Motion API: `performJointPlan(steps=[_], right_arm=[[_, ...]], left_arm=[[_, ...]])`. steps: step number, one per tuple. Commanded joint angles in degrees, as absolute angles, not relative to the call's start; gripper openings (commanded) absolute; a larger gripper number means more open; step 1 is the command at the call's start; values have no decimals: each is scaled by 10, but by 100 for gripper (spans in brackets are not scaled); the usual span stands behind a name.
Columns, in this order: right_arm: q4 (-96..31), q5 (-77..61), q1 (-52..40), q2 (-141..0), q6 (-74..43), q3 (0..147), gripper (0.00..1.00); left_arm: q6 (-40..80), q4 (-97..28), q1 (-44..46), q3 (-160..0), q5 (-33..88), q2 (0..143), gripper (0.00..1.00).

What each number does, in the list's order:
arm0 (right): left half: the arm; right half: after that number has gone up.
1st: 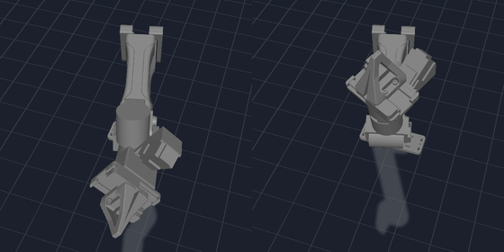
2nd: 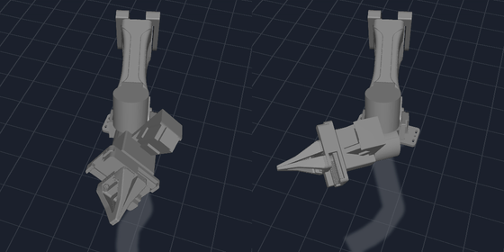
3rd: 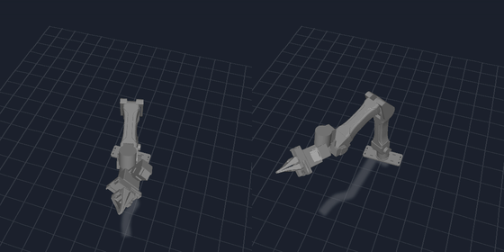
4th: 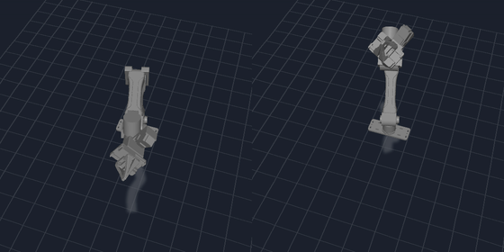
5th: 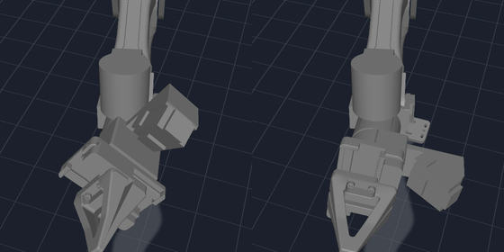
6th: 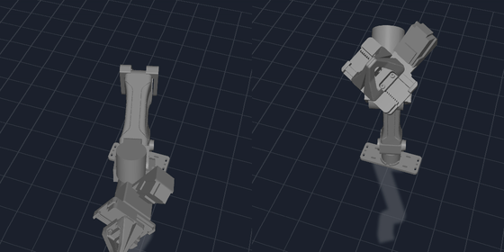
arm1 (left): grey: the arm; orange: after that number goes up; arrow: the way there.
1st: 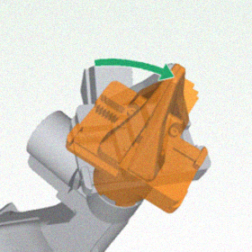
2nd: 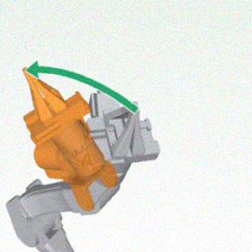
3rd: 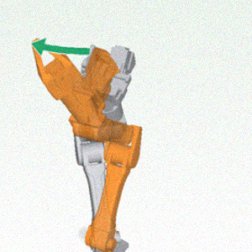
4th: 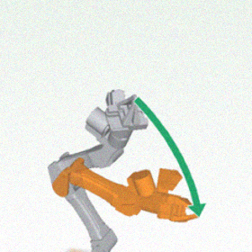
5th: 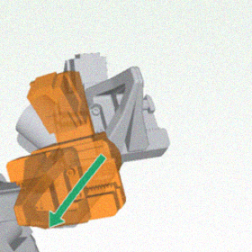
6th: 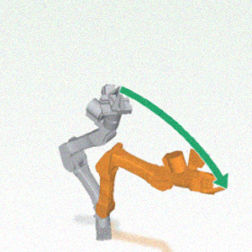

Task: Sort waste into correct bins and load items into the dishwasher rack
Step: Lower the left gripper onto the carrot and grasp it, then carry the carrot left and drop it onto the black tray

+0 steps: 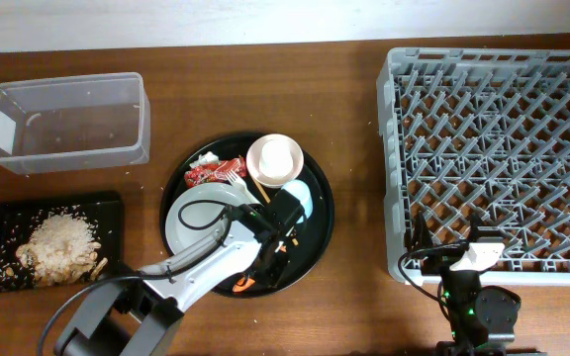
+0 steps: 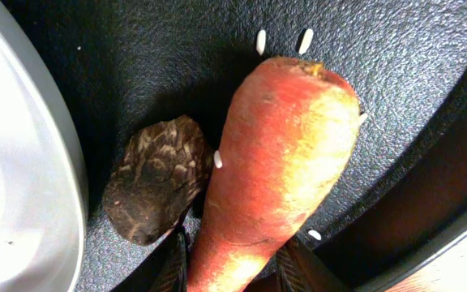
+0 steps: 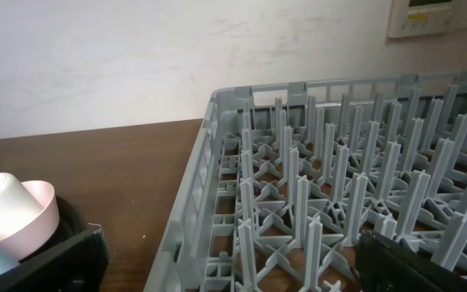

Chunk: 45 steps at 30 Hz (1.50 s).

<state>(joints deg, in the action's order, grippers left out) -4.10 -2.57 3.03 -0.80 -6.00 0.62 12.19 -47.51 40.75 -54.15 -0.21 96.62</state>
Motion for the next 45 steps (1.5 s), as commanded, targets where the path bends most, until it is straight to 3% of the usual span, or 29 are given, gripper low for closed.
performJointPlan(steps=[1,6,19,21,33,38,45], right_arm=[[-43,-23,33,-4,-60,3,99],[-43,-23,33,-4,-60,3,99],[-43,-23,33,-4,-60,3,99],[-43,-23,33,-4,-60,3,99],[-43,-23,33,-4,-60,3,99],[-43,-23,33,-4,-60,3,99],[-43,-23,33,-4,-60,3,99]], left_arm=[[128,-488,409,-544,2,941,29],[128,-492,409,-546,1,909,25],[138,-511,382,-564,-15,777,24],[159,-510,319,-564,-59,744,24],[233,-404,-176,-565,-59,704,25],[281,-371,-278,-563,-58,754,25],[293,-312,-323,-563,-65,882,25]])
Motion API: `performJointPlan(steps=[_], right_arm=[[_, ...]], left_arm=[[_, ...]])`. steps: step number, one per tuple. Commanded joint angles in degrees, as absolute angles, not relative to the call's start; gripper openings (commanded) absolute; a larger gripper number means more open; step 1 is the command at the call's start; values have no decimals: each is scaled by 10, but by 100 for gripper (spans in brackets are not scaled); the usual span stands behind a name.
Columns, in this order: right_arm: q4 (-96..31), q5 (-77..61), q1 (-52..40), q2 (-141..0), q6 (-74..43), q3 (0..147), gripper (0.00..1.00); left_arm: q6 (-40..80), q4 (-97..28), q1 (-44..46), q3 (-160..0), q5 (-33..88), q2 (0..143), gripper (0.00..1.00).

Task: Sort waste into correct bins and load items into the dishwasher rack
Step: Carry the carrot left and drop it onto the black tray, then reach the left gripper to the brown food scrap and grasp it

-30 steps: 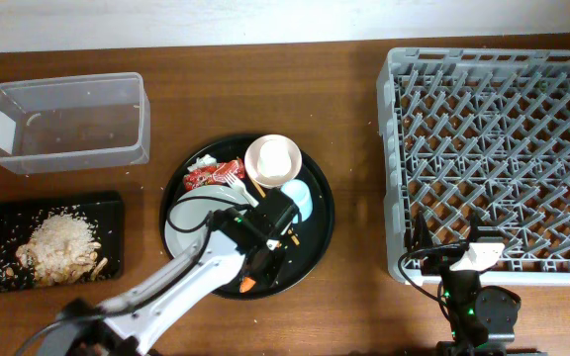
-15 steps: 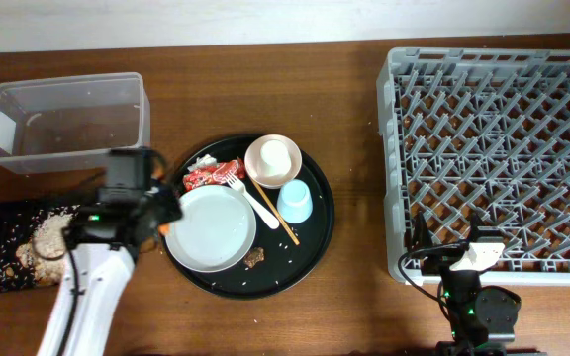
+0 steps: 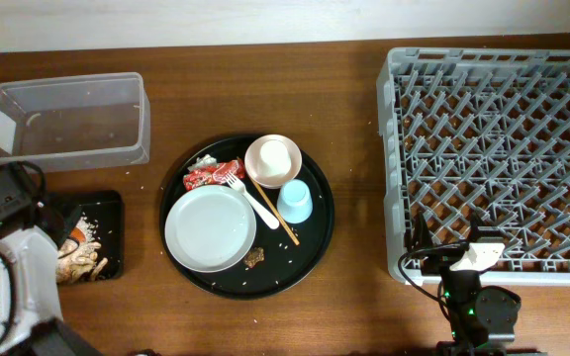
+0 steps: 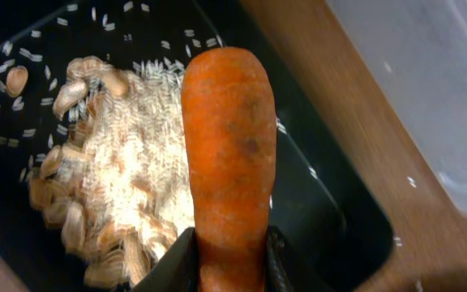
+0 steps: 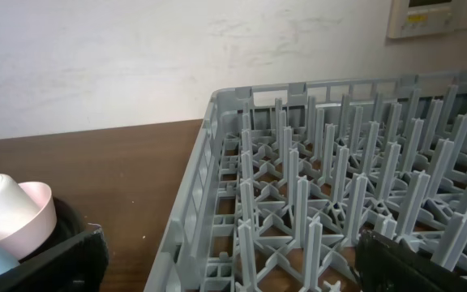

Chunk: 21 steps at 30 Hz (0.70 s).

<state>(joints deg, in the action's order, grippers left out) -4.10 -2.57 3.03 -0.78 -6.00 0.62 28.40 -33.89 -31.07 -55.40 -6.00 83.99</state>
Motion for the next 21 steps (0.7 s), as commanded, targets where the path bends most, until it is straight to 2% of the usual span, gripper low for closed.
performJointPlan(steps=[1,3,4,10,14,17,21], right_arm=[[-43,-23,33,-4,-60,3,99],[-43,-23,33,-4,-60,3,99],[-43,-23,33,-4,-60,3,99],[-43,-23,33,-4,-60,3,99],[-43,-23,33,-4,-60,3,99],[-43,-23,33,-4,-60,3,99],[-43,-23,33,-4,-60,3,99]], left_arm=[[293,-303,-324,-563,-65,898,25],[293,-302,-324,-563,-65,921,51],[293,-302,-324,-563,-65,929,52],[286,-300,-324,-564,-50,934,52],[265,-304,-324,-565,-8,877,52],[251,-316,-324,-565,62,807,52],[204,-373,-280,-565,243,706,52]])
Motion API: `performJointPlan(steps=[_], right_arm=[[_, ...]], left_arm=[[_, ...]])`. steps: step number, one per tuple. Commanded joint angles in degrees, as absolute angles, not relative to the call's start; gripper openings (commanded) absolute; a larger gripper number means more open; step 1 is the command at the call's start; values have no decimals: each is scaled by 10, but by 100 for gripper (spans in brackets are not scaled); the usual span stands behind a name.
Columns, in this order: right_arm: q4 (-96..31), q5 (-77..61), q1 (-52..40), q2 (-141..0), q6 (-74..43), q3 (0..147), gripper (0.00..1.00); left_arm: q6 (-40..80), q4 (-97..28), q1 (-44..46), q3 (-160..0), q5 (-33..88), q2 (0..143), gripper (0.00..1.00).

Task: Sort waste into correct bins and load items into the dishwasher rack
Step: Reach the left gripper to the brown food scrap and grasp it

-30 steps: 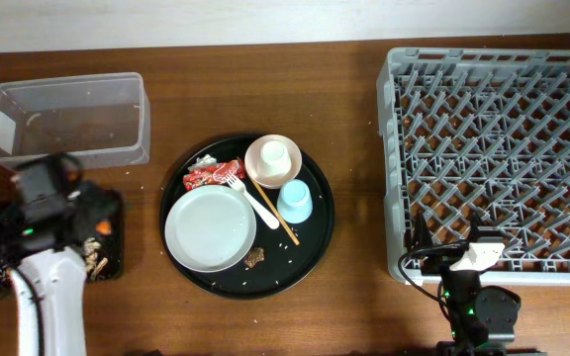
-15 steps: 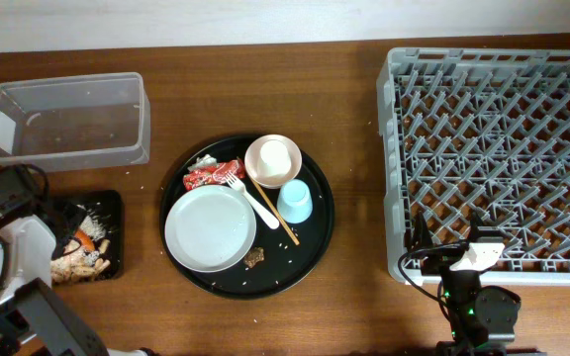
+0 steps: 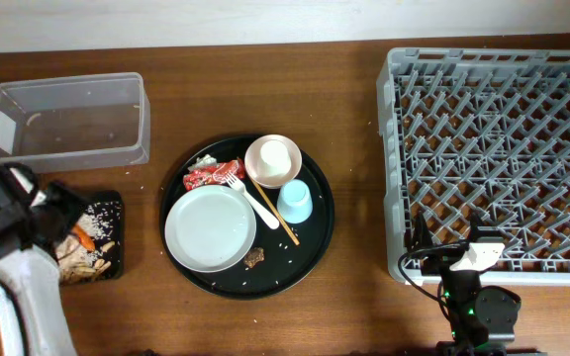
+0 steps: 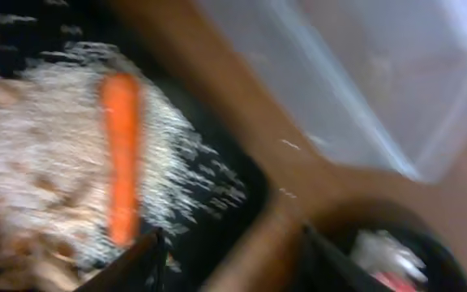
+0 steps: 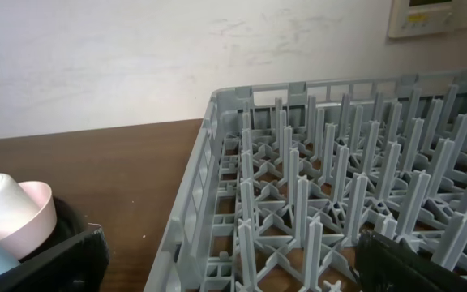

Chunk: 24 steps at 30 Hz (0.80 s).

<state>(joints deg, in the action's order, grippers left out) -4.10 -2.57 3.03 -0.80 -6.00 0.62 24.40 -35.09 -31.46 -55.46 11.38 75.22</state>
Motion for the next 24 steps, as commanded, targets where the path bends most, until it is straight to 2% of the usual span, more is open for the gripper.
performJointPlan(steps=[1,4,6,10,16,20,24], right_arm=[[-43,-23,33,-4,-60,3,99],[-43,-23,33,-4,-60,3,99],[-43,-23,33,-4,-60,3,99],[-43,-23,33,-4,-60,3,99],[-43,-23,33,-4,-60,3,99],[-43,-23,33,-4,-60,3,99],[-43,-23,33,-4,-60,3,99]], left_arm=[[194,-398,-238,-565,258,689,52],[170,-441,-88,-562,255,688,52],[171,-476,71,-562,204,709,52],[283,-512,228,-561,86,752,53],[554,-519,336,-543,47,856,52],[615,-499,378,-543,-71,901,52],[668,-477,393,-543,-77,928,52]])
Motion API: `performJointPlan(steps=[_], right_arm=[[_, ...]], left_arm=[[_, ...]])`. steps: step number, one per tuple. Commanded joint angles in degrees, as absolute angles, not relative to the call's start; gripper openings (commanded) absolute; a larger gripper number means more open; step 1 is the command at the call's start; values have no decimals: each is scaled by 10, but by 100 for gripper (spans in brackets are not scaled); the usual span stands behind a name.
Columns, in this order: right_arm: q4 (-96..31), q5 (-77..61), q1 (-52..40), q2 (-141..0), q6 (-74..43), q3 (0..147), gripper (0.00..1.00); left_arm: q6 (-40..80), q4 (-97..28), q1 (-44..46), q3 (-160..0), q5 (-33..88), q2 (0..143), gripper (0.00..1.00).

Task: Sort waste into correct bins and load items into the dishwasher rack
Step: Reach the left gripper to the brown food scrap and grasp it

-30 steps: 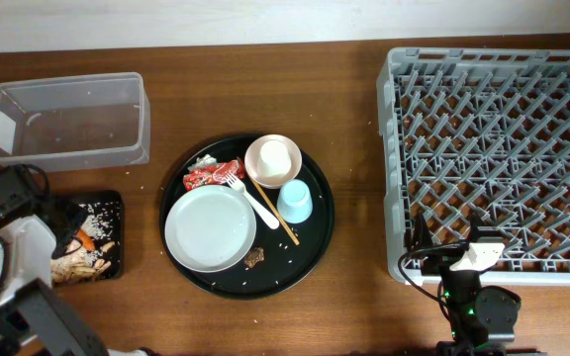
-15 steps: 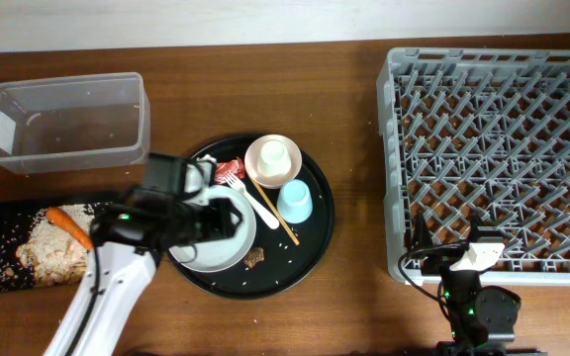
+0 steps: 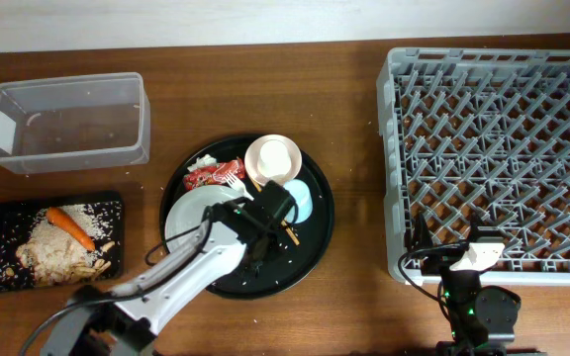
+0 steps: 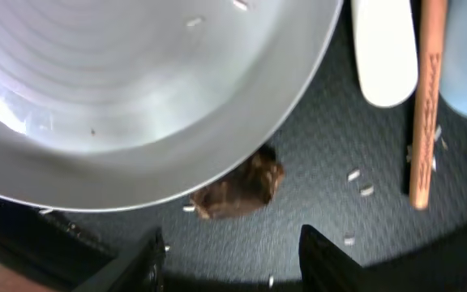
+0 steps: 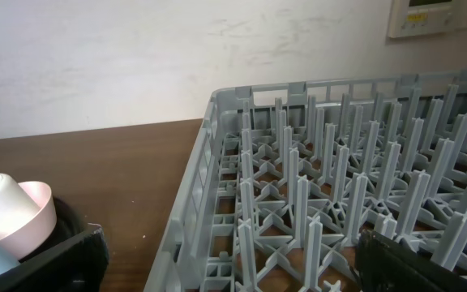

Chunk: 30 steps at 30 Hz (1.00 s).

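My left gripper hangs open over the round black tray, its fingers either side of a brown food scrap just below the white plate. A wooden chopstick, a white utensil handle and a blue cup lie beside it. The carrot rests on the rice in the black rectangular tray. A pink bowl and a red wrapper sit at the tray's back. My right gripper stands open at the near edge of the grey rack.
A clear plastic bin stands at the back left, with only a few grains in it. The dishwasher rack fills the right side of the table. Bare wood lies between the round tray and the rack.
My left gripper was open above the rice tray with the carrot lying on the rice. It now hangs open over the round tray, above the brown scrap. The right arm has not moved.
My left gripper was first shut on the carrot on the round tray, beside the brown scrap. Then it held the carrot over the rice tray. Then it was open, with the carrot on the rice. Now it is back over the round tray.
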<state>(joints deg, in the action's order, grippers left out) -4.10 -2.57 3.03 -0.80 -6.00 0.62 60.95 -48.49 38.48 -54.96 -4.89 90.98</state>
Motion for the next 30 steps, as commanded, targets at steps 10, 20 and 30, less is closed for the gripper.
performJointPlan(steps=[10,20,30], right_arm=[[-43,-23,33,-4,-60,3,99],[-43,-23,33,-4,-60,3,99],[-43,-23,33,-4,-60,3,99]], left_arm=[[683,-435,394,-543,-57,971,52],[711,-432,394,-536,-58,989,52],[712,-420,416,-536,-69,989,48]])
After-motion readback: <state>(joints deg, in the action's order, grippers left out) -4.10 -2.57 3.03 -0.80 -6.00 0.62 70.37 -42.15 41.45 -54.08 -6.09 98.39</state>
